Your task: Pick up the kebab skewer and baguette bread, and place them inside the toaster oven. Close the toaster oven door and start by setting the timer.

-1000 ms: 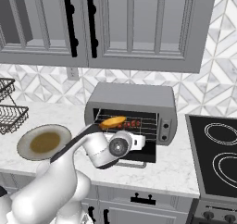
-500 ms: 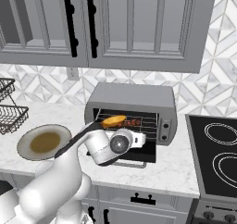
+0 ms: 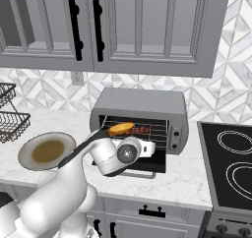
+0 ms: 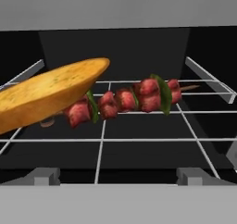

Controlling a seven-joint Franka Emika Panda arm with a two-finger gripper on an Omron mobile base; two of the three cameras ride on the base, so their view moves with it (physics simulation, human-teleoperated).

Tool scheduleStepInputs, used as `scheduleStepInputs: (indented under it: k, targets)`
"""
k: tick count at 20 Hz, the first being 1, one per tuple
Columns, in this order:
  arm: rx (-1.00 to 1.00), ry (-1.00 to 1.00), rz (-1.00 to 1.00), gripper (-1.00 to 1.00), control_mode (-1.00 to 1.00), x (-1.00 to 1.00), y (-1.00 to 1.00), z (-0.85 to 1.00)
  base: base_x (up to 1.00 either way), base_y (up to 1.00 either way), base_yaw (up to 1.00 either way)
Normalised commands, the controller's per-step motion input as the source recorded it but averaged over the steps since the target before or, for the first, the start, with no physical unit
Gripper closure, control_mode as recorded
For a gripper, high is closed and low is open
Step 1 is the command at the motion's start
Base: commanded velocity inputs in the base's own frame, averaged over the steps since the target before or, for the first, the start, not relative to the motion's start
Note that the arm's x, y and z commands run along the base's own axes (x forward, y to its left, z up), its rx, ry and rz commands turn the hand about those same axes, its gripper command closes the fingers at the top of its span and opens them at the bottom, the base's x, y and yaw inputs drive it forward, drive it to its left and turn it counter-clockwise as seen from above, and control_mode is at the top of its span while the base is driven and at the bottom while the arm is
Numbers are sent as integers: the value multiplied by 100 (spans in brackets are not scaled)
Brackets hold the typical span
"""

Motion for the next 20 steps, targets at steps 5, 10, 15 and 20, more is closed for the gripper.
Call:
scheduleStepInputs:
  k: [5, 10, 15, 20]
  targets:
    - [0, 0, 0, -100, -100, -13, 0, 0, 0, 0, 0]
    - [0, 0, 0, -100, -100, -2, 0, 0, 0, 0, 0]
    - [0, 0, 0, -100, -100, 1, 0, 0, 0, 0, 0]
    - [0, 0, 0, -100, -100, 1, 0, -1, 0, 0, 0]
